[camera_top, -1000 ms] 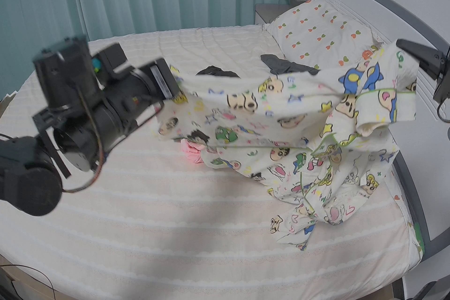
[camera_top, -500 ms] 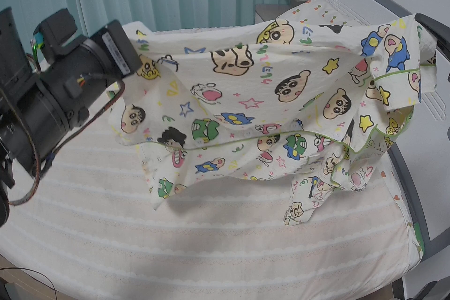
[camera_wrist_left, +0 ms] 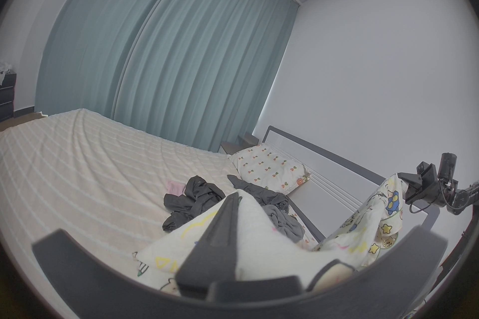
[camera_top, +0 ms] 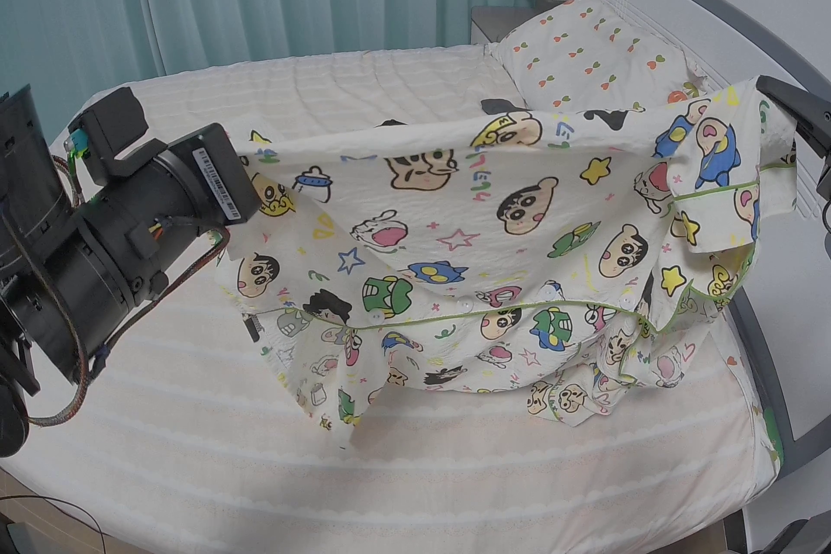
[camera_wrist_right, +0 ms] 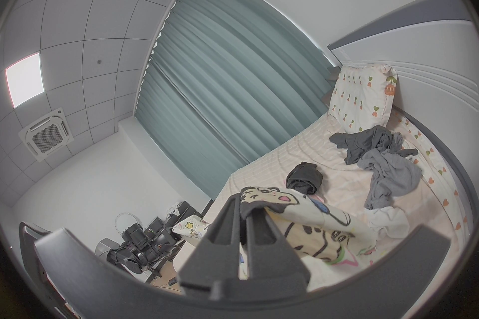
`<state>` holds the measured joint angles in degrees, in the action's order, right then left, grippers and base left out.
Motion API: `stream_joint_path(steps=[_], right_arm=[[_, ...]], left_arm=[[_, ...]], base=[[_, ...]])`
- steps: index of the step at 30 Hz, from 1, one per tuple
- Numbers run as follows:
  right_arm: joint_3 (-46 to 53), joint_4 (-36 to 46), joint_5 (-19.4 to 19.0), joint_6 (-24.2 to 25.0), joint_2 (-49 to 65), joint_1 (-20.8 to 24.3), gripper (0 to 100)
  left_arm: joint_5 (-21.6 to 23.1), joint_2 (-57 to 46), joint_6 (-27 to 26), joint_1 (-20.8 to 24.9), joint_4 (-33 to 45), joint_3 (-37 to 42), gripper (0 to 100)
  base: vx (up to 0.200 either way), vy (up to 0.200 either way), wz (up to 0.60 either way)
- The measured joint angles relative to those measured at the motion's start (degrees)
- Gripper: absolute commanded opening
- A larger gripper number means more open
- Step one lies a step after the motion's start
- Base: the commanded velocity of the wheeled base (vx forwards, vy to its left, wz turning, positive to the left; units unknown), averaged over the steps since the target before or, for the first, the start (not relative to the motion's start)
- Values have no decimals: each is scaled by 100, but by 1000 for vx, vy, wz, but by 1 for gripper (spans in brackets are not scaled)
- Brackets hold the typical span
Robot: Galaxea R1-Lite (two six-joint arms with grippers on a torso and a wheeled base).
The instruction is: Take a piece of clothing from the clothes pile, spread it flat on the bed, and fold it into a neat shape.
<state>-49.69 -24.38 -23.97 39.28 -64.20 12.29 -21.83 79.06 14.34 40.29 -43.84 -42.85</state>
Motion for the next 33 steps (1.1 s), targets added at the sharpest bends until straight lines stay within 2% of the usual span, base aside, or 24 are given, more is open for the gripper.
stream_joint_path(steps=[12, 15, 30, 33], right_arm=[[41, 13, -17, 0, 26, 0, 0], [60, 18, -20, 0, 30, 5, 0], [52, 22, -101, 0, 89, 13, 0], [60, 22, -90, 0, 91, 50, 0]], left_arm=[[-20, -12, 27, -16, -1, 140, 0], [-28, -30, 27, -49, 0, 167, 0], [-33, -277, 20, -283, 10, 385, 0], [-11, -295, 11, -411, -1, 391, 0]], base=[[0, 0, 0], [-200, 200, 0], [0, 200, 0], [0, 0, 0]])
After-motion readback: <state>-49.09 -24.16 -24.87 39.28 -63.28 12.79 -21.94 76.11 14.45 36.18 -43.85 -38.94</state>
